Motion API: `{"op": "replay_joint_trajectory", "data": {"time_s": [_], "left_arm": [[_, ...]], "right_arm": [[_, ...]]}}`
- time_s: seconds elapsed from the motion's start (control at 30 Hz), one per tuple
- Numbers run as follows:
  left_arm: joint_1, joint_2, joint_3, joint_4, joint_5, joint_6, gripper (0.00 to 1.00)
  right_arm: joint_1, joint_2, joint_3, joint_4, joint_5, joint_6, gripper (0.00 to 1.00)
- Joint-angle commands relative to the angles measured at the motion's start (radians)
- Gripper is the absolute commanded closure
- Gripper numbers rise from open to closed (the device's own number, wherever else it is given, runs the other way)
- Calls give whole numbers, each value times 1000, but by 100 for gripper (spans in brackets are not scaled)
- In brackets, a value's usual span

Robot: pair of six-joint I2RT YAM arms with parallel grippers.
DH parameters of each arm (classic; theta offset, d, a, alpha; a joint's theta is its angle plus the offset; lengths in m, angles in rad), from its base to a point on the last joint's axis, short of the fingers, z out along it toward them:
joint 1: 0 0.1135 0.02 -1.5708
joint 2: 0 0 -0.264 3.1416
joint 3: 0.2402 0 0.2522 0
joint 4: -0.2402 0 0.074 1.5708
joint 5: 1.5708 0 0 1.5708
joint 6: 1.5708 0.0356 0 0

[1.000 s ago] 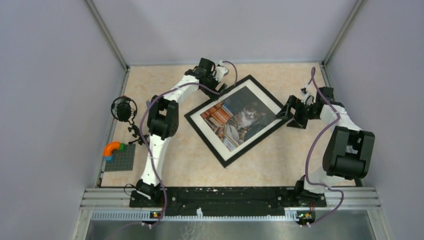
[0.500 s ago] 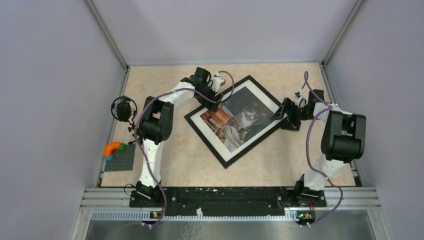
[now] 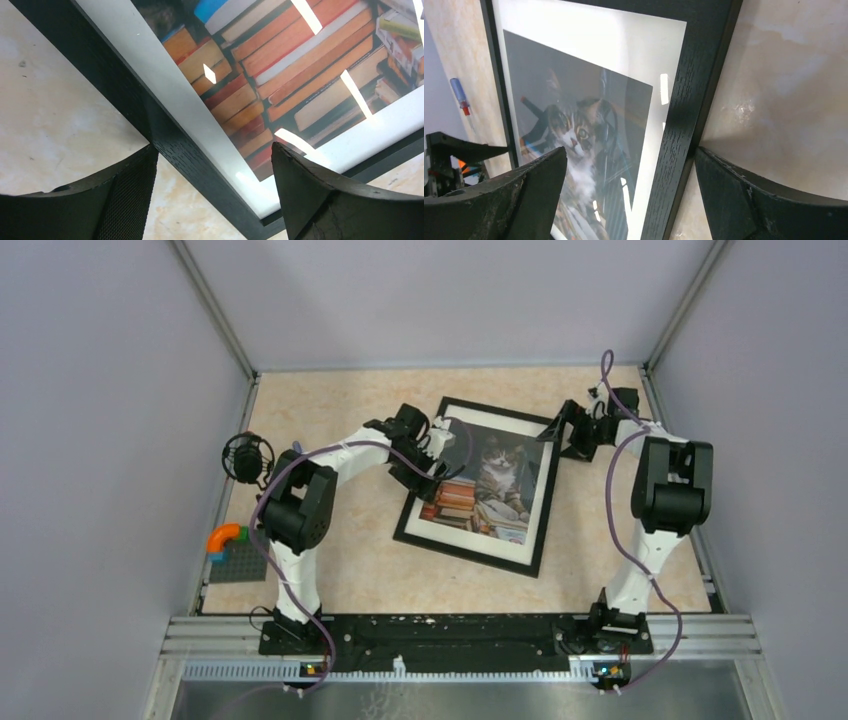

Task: Take the photo out of the frame
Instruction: Adjust the photo frame at the center of the board.

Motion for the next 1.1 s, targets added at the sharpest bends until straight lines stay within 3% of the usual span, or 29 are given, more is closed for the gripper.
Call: {"op": "replay_joint_trajectory", "data": {"time_s": [0.0,0.07,0.23,0.33,0.43,0.6,1.07], "left_arm": [[-44,-106,74,37,-50,-131,10],[-61,-146,113,78,-73,-174,2],[-222,-190,145,225,-189,-290,1],[-346,-132,206,257,-300,-336,1],[-459,-37,306,252,-440,-389,1],[-581,114,469,252,-577,-477,4],[-650,401,641,244,-641,-569,28]], "right_arm": [[34,-47,1,35,-1,9,5],[21,-138,-35,53,30,-27,4],[-42,-397,-141,124,162,-32,1],[-141,-467,-175,115,103,49,1],[-211,-474,-179,59,10,48,4],[-222,-468,-125,-174,96,-74,6],[-276,-448,-184,-235,12,-96,6]]}}
